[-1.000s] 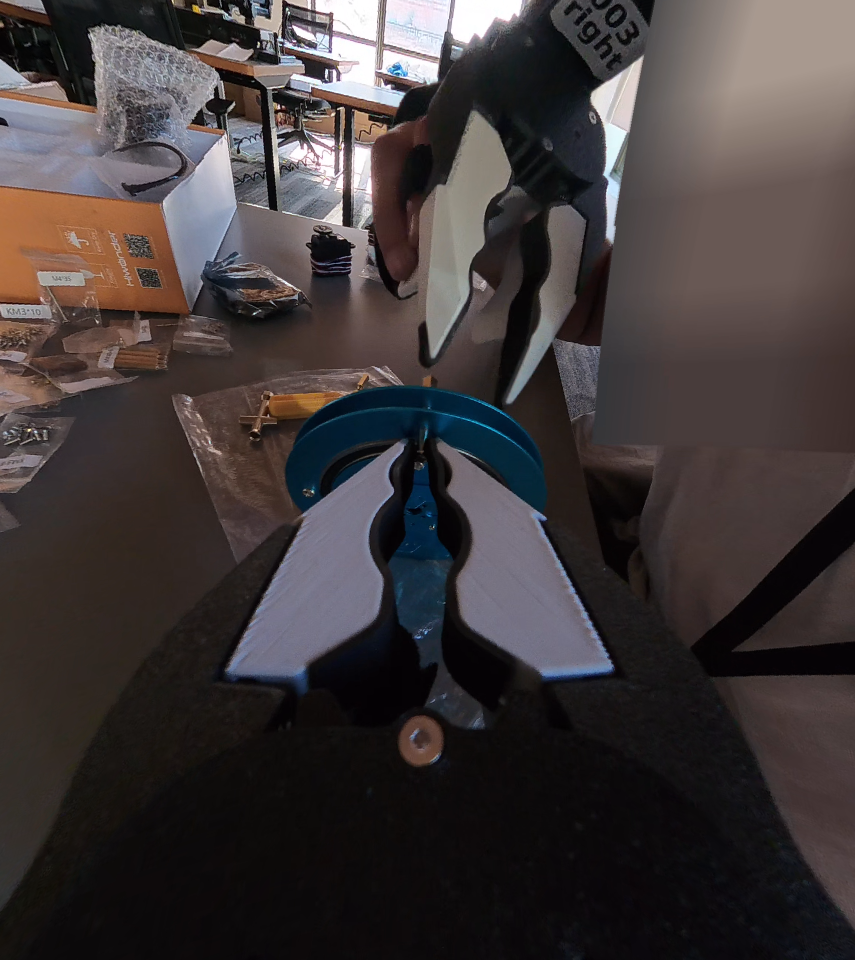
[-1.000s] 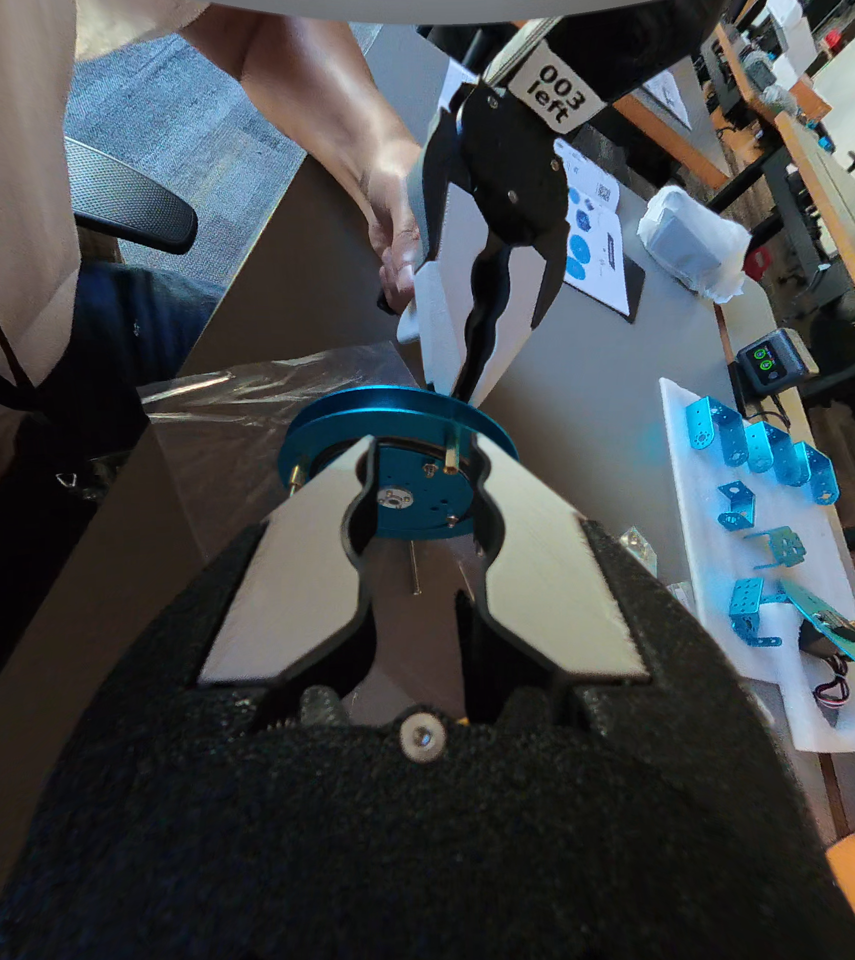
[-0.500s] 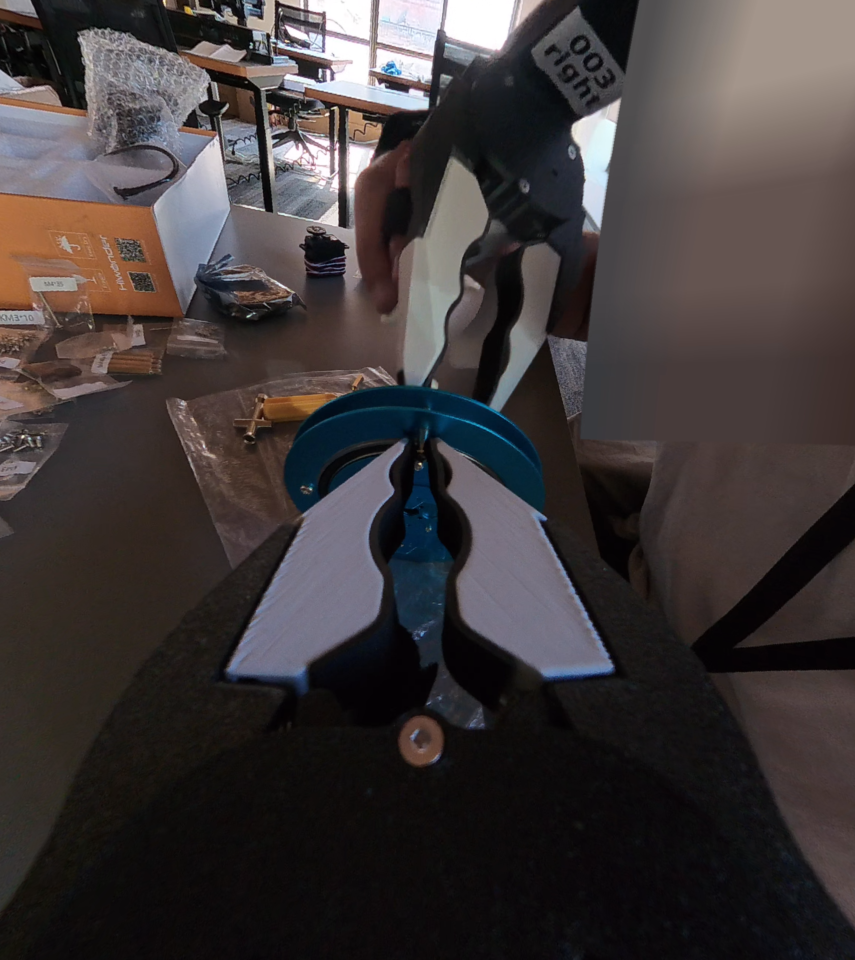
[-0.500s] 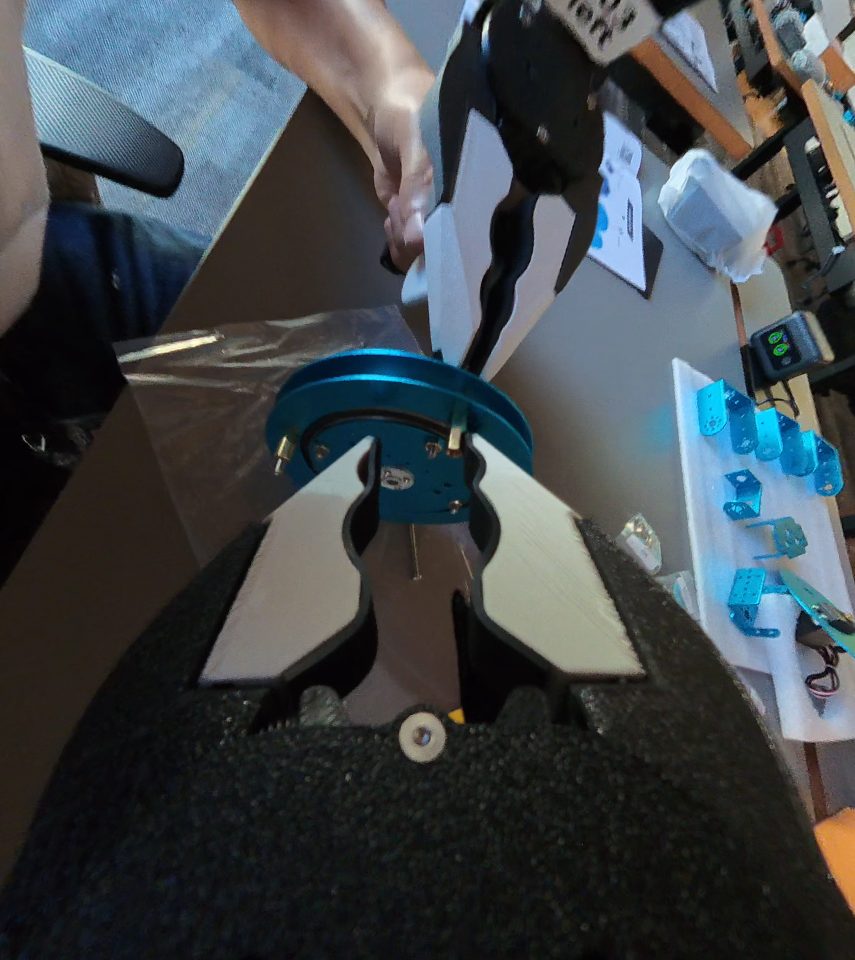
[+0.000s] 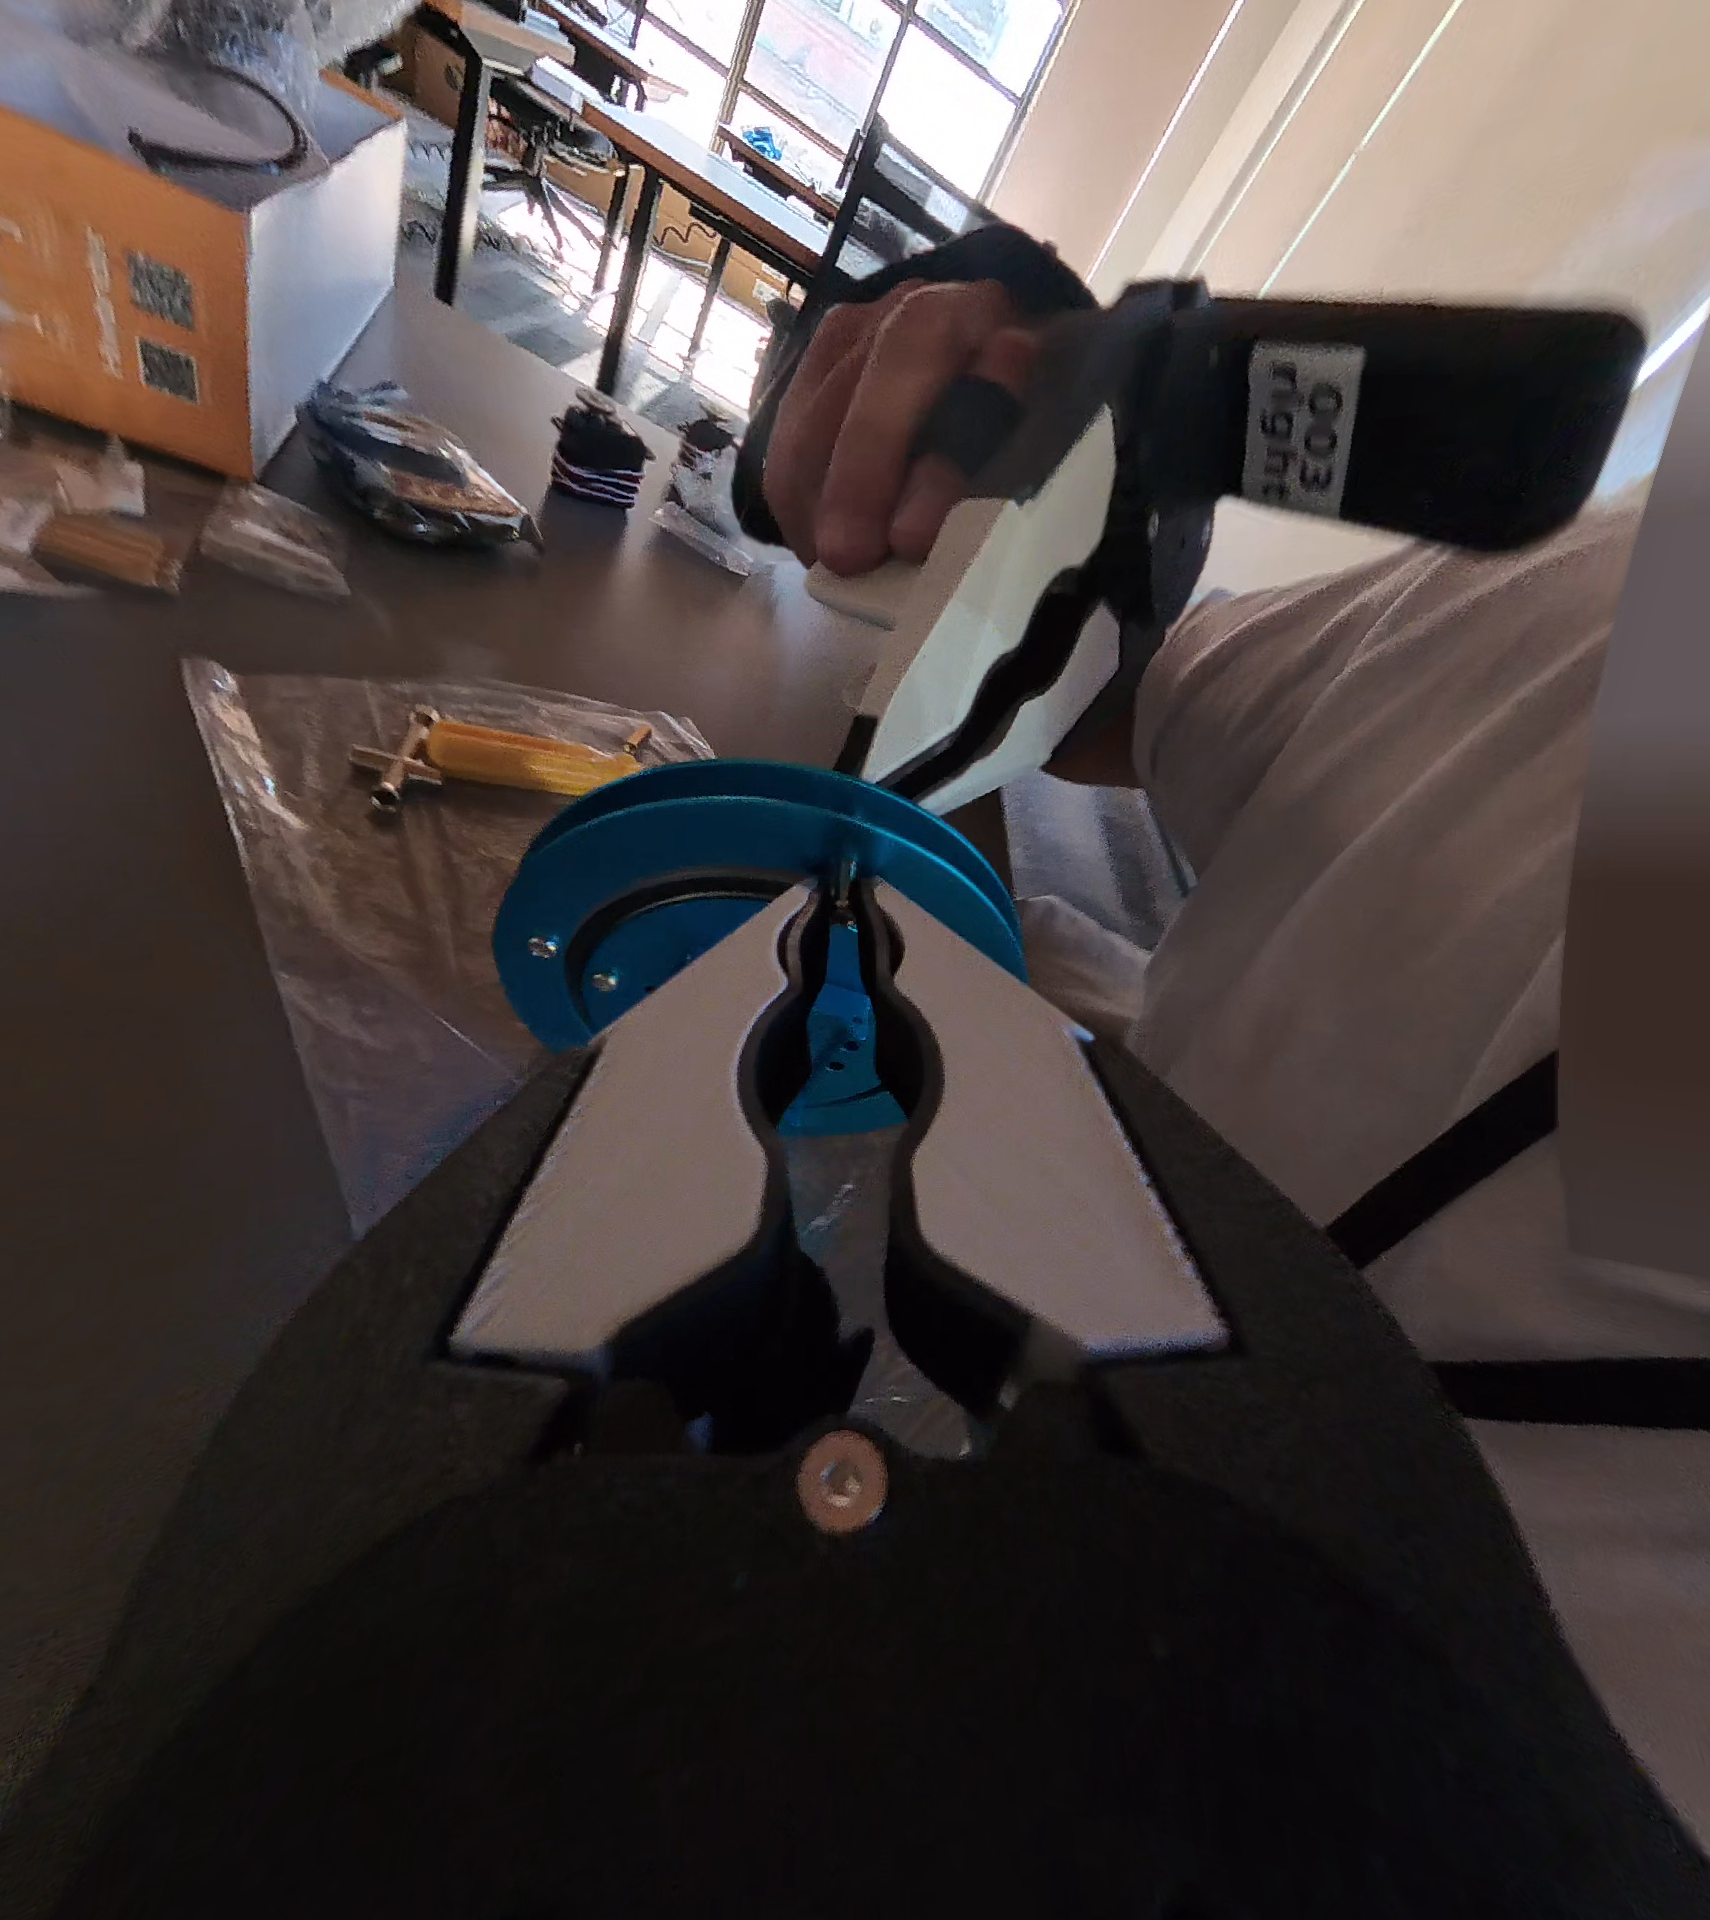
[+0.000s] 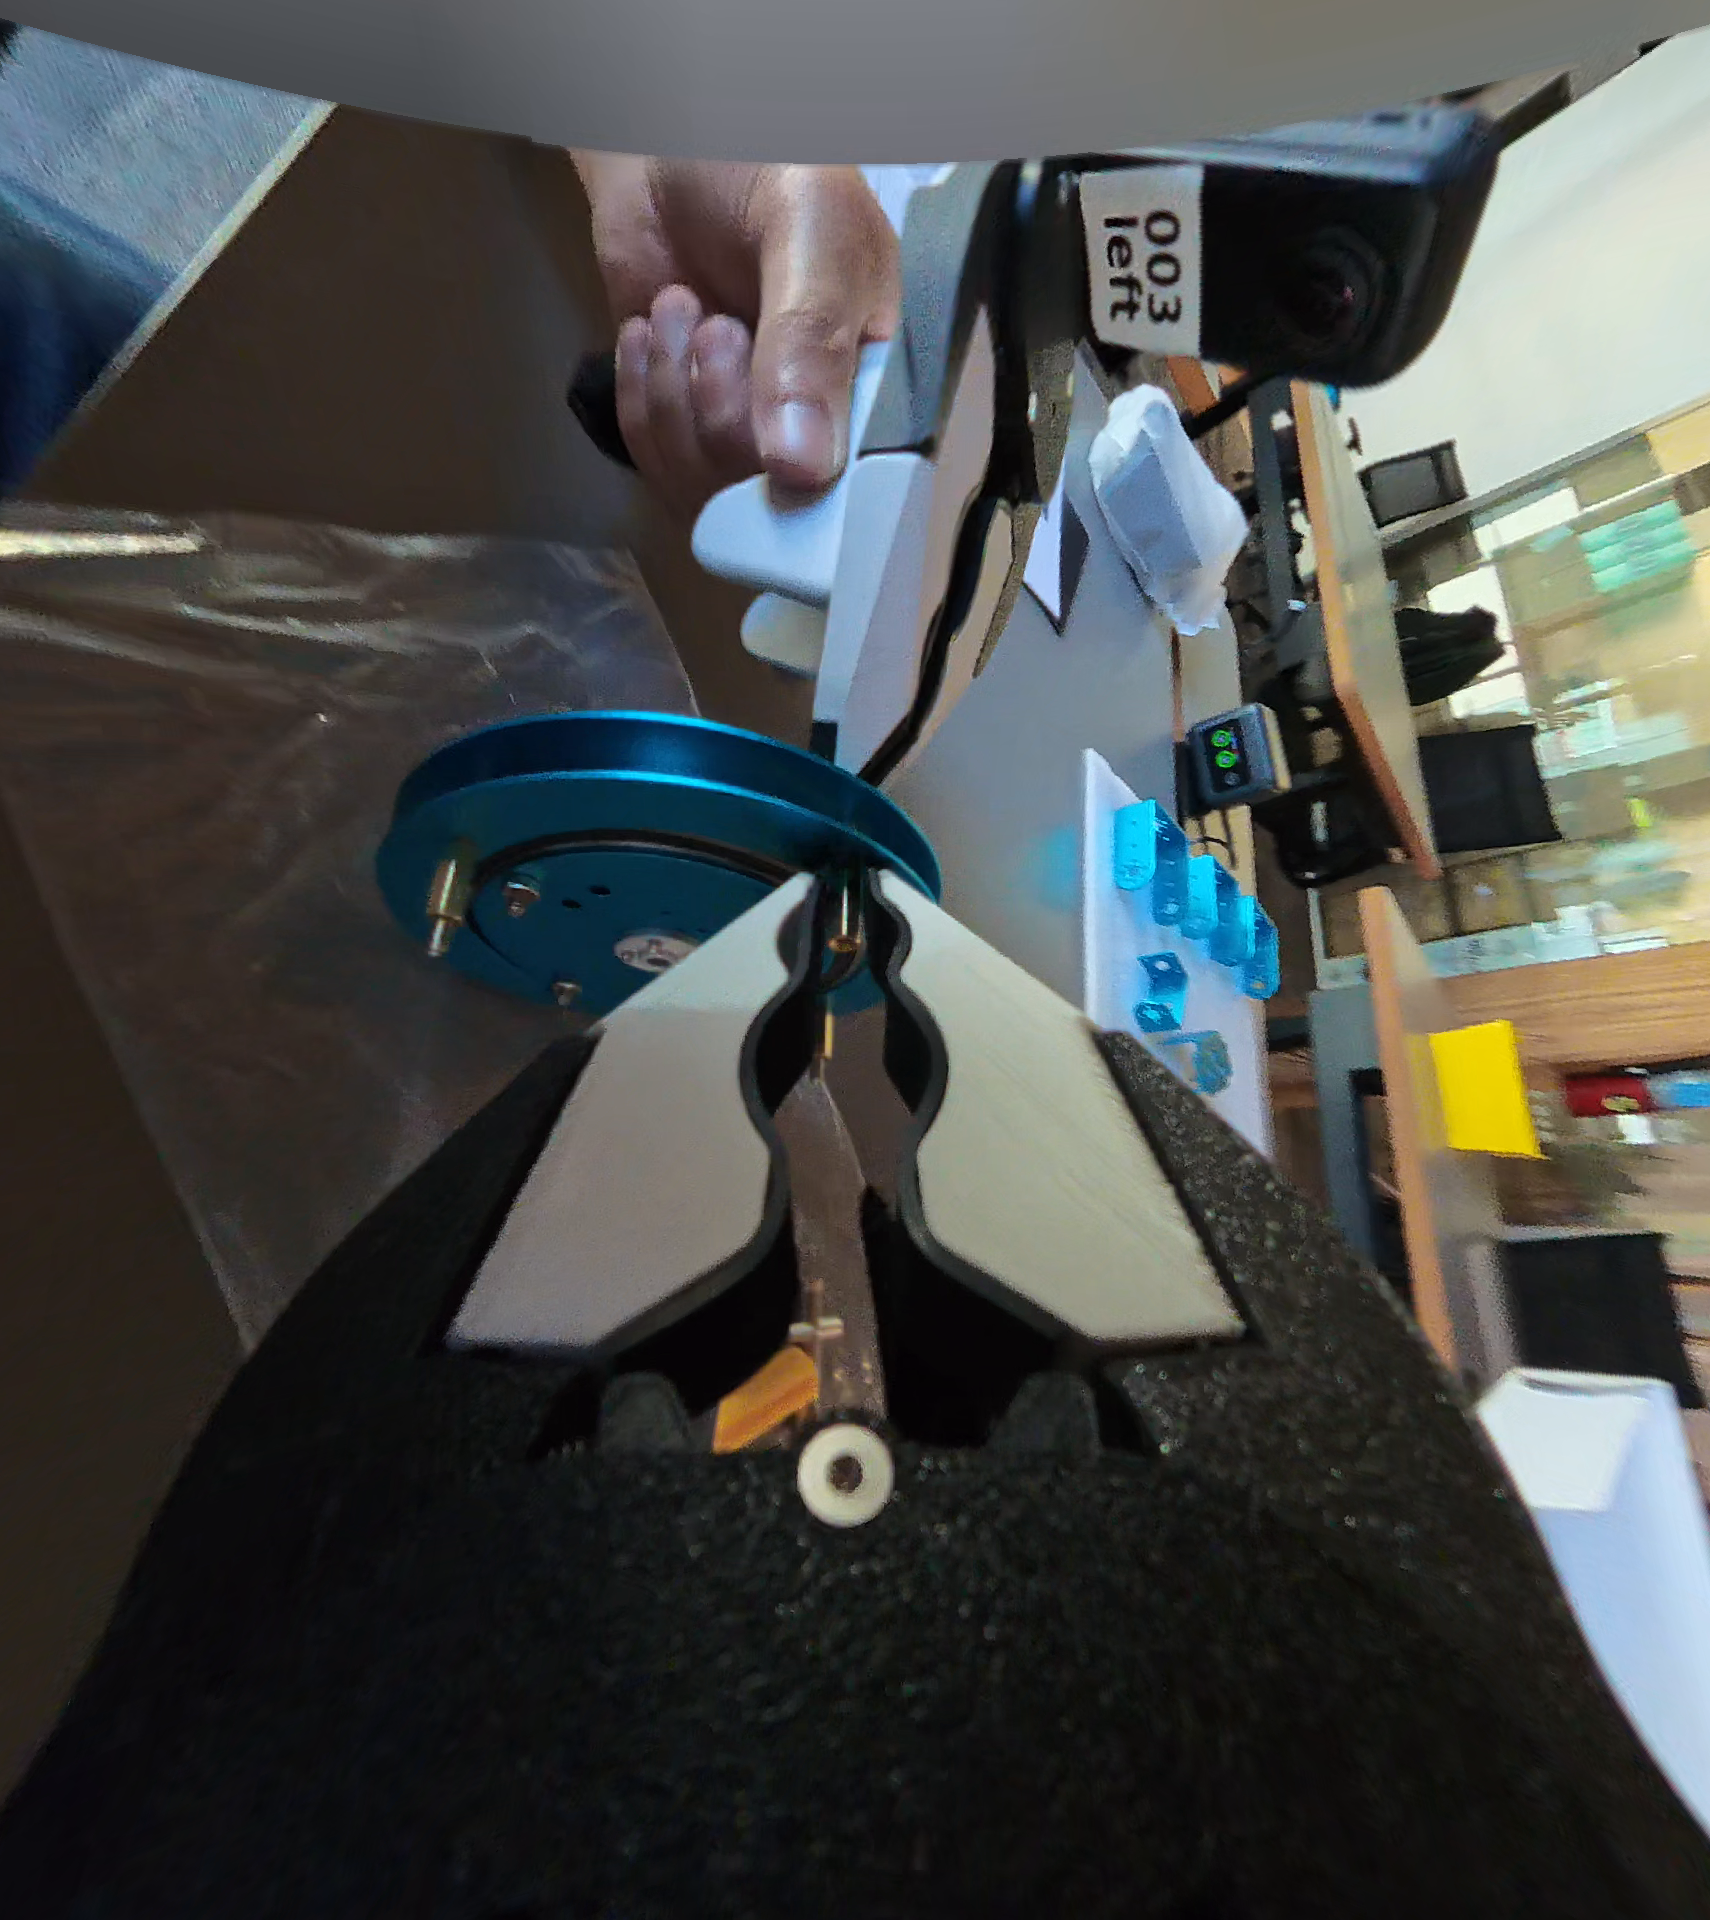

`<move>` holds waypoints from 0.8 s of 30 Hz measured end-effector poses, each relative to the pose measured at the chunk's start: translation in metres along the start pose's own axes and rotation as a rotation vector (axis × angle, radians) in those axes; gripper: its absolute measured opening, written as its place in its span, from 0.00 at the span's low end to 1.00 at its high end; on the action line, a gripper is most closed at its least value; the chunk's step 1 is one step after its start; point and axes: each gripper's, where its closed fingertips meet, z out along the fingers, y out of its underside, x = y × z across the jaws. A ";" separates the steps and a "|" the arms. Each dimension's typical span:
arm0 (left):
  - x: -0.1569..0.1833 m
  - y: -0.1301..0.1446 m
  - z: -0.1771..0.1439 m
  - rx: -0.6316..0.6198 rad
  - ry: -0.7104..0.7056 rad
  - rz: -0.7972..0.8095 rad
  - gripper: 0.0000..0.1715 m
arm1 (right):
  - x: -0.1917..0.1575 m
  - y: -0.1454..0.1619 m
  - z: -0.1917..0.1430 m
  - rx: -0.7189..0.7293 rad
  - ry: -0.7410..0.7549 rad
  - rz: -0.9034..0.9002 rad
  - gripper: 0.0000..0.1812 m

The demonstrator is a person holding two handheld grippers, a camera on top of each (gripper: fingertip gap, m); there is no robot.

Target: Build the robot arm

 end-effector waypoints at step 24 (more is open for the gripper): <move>0.001 0.001 0.002 -0.157 -0.071 -0.187 0.01 | 0.008 0.013 0.005 -0.443 0.243 -0.236 0.02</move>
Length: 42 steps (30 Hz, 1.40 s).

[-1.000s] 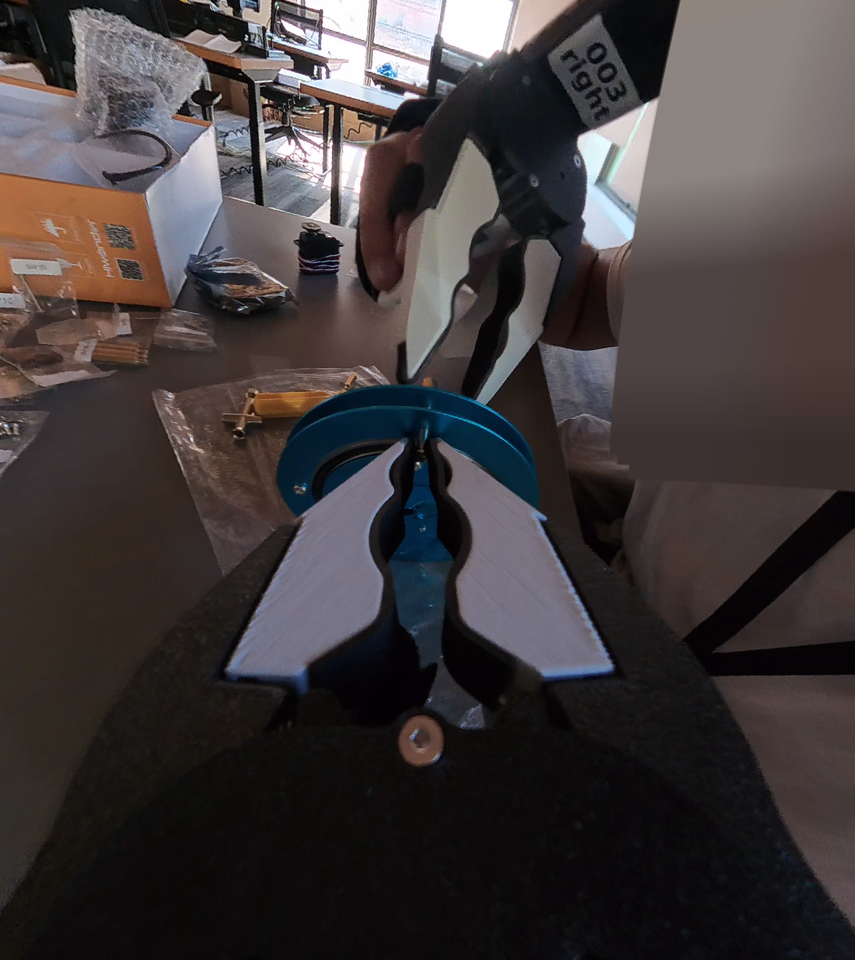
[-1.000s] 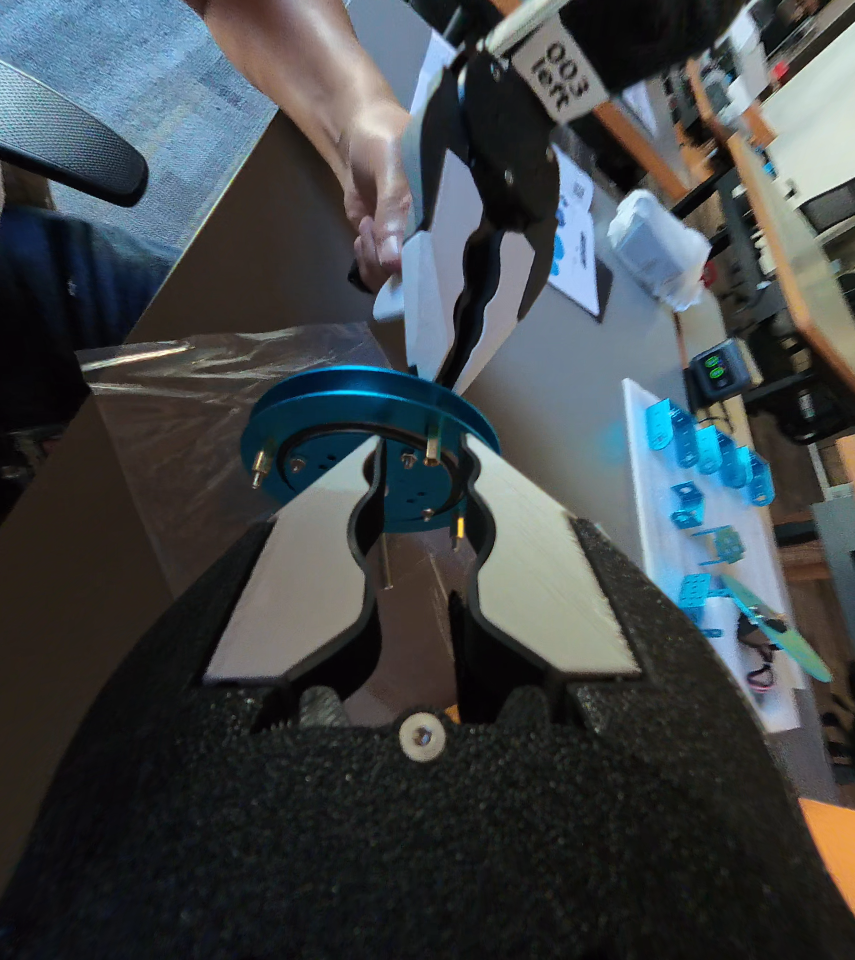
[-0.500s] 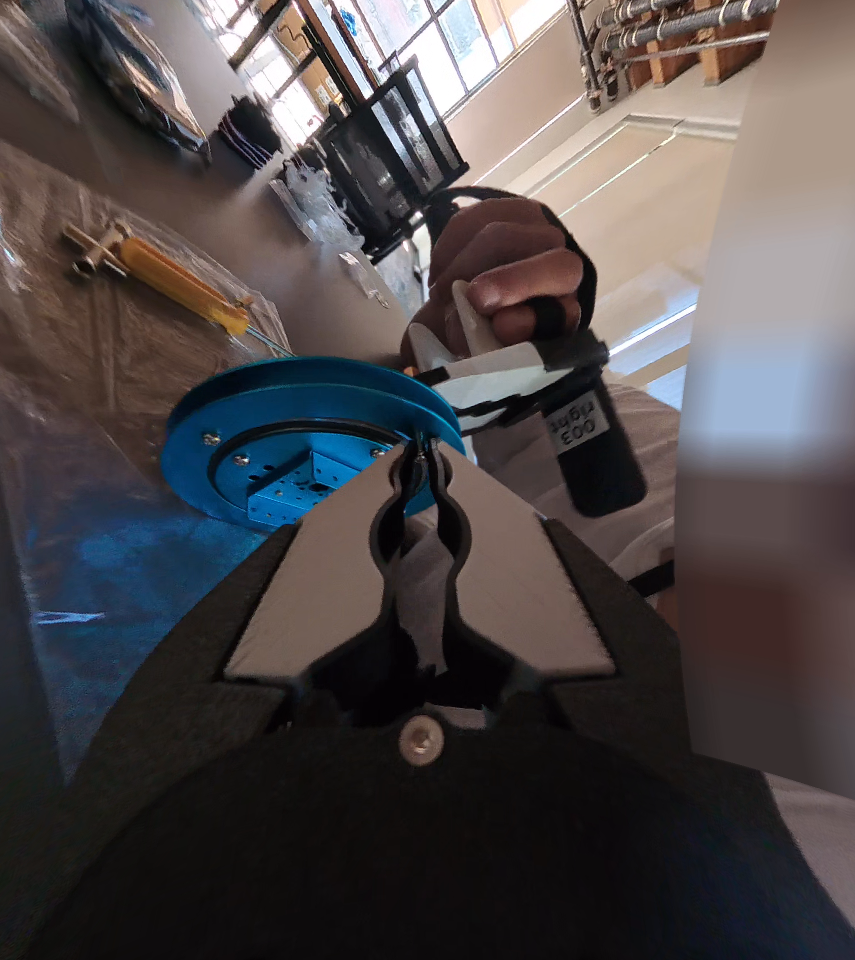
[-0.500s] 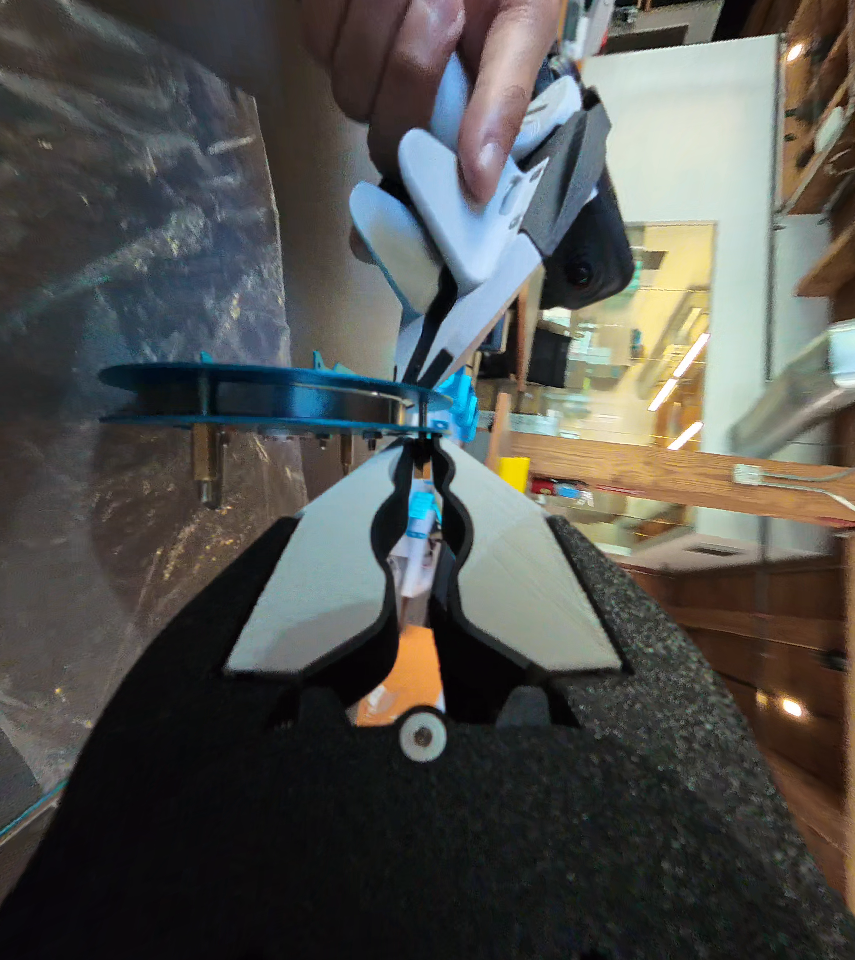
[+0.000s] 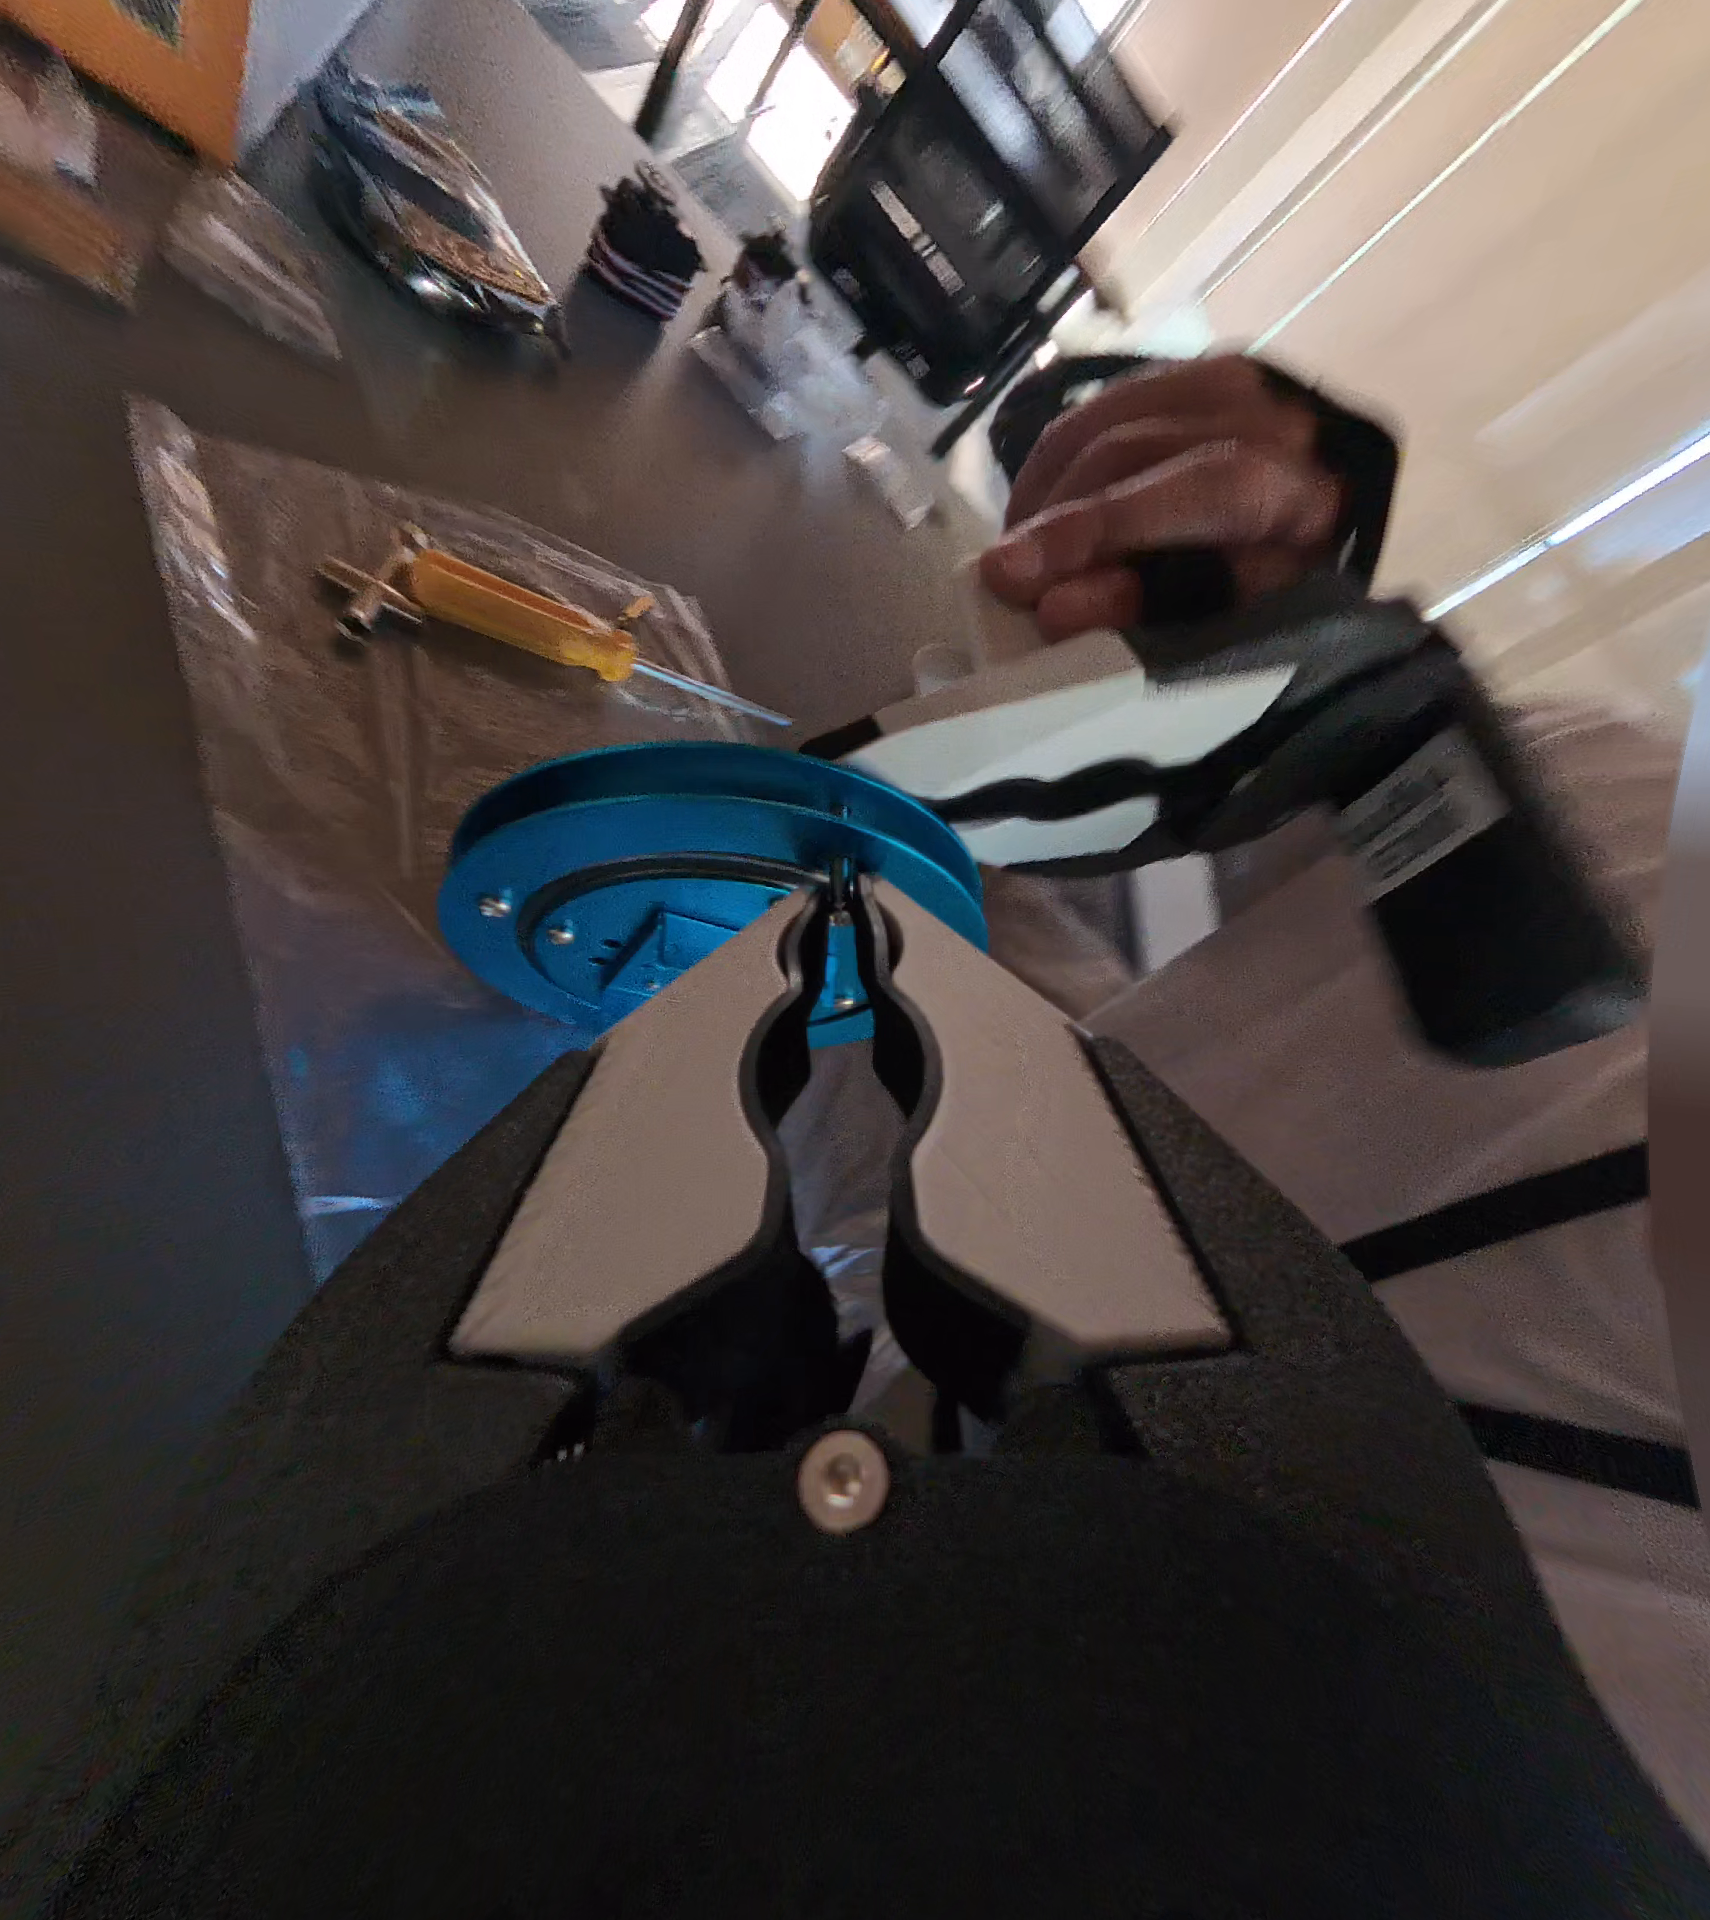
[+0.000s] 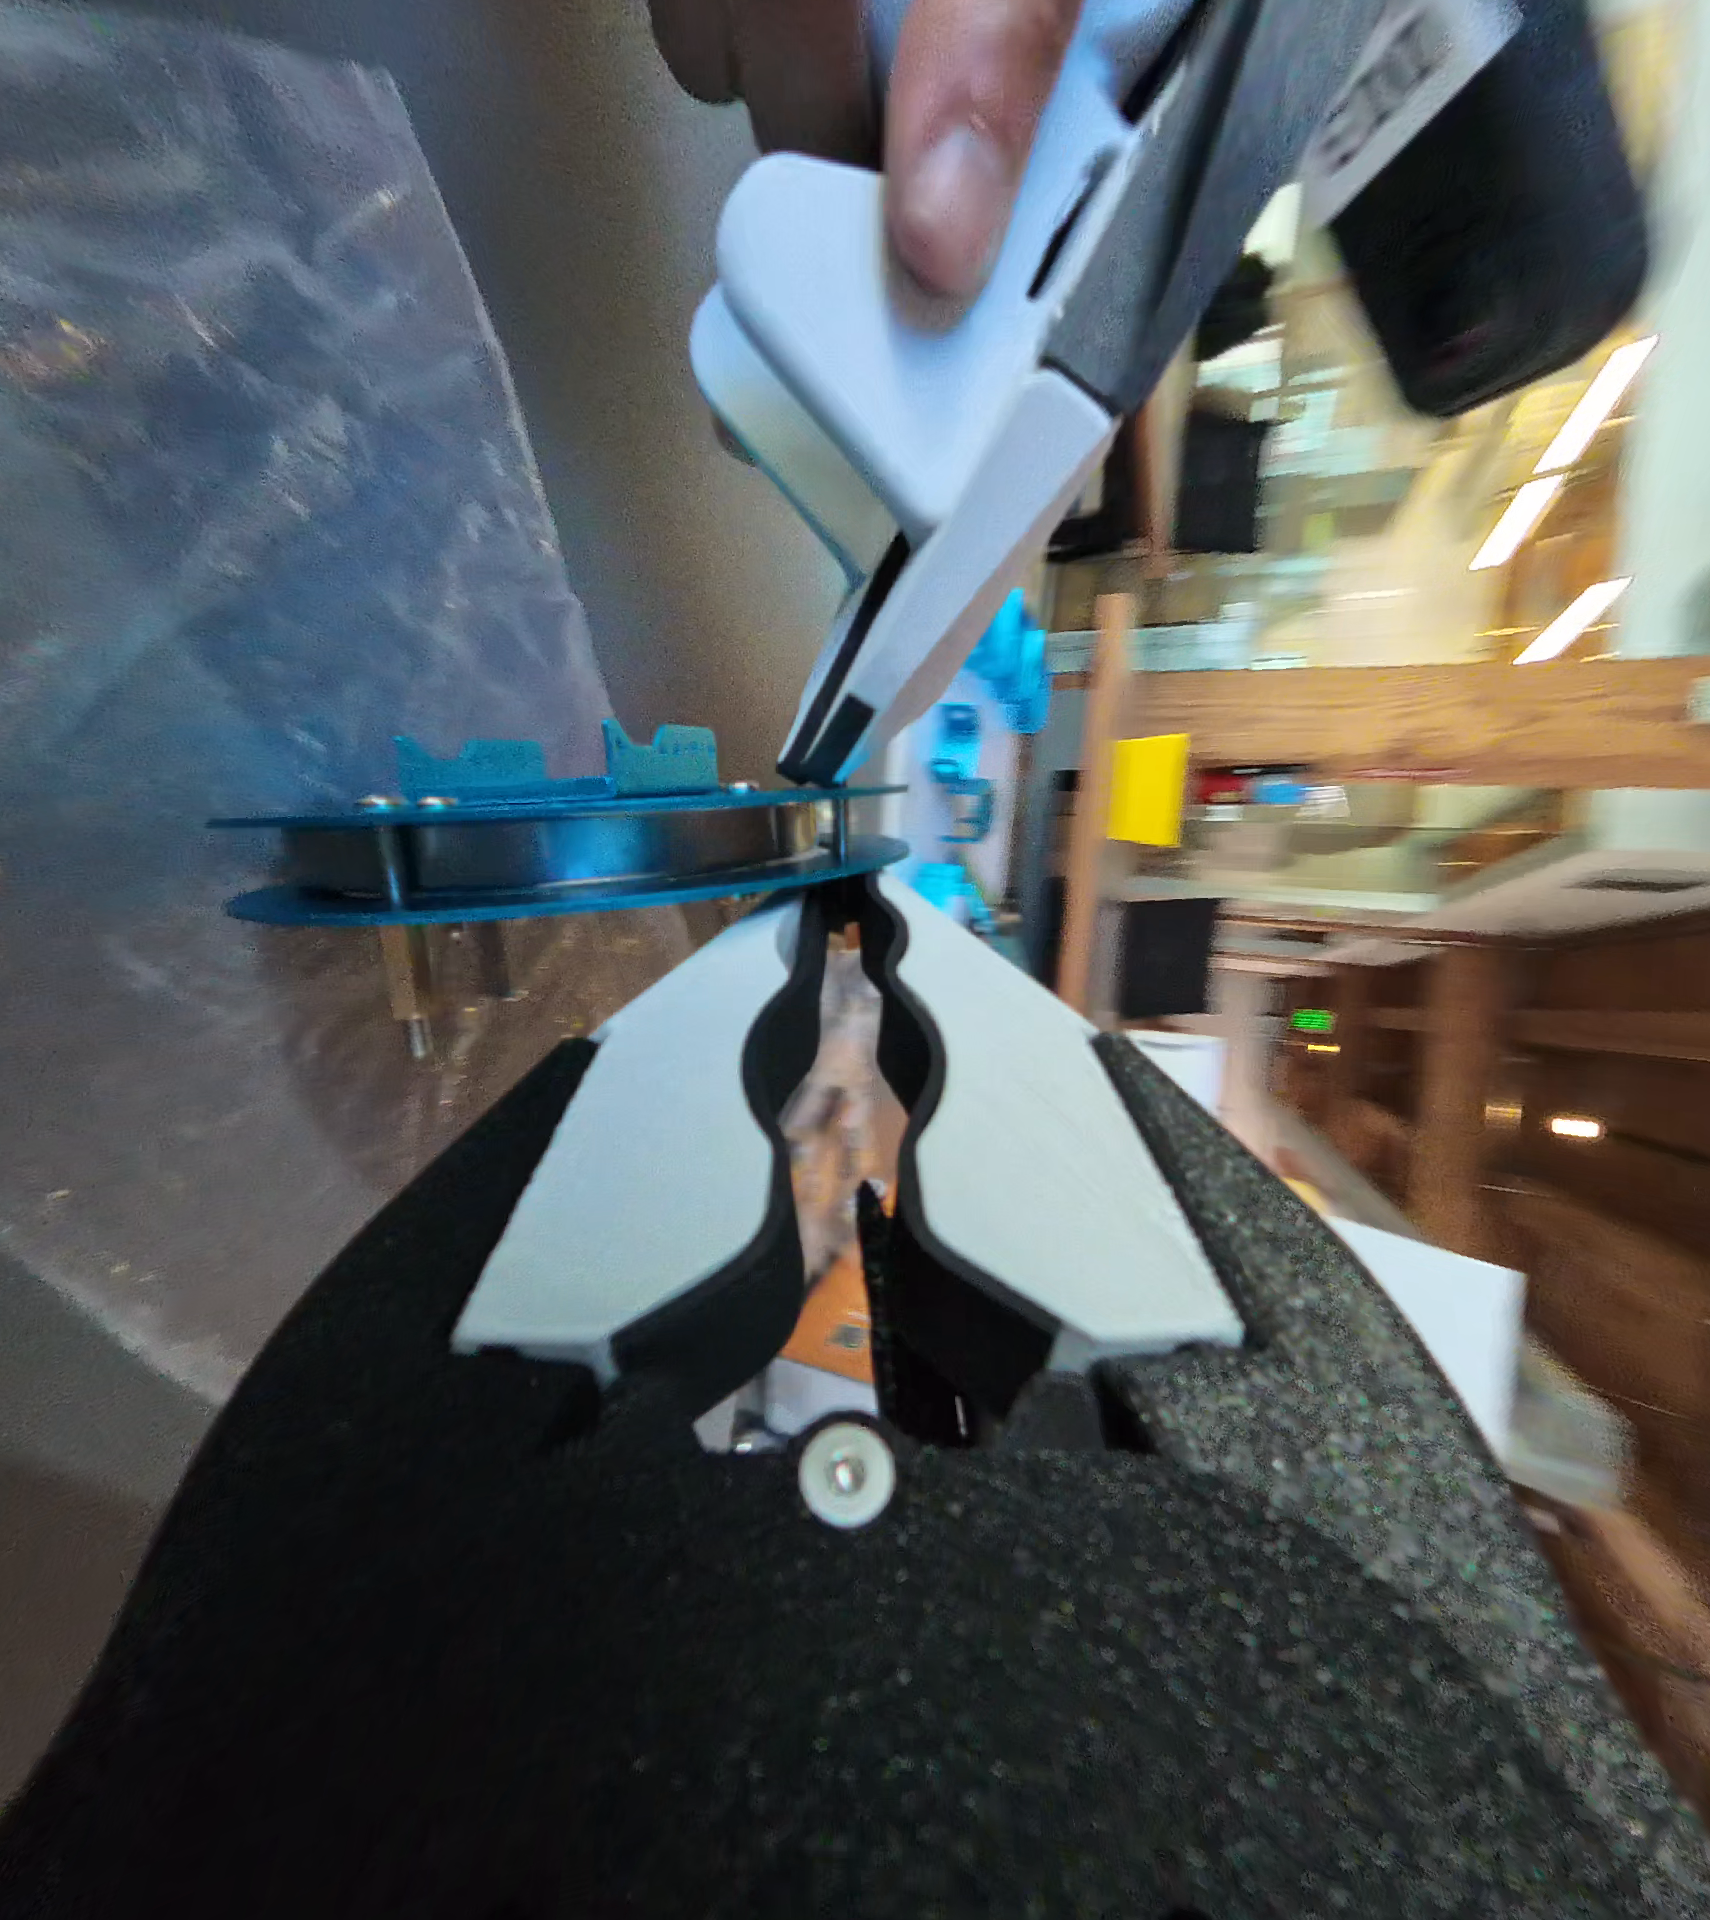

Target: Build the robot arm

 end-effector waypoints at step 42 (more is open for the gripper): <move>-0.007 0.004 0.012 -0.217 -0.417 0.471 0.02 | -0.003 0.005 -0.006 -0.052 0.030 -0.209 0.03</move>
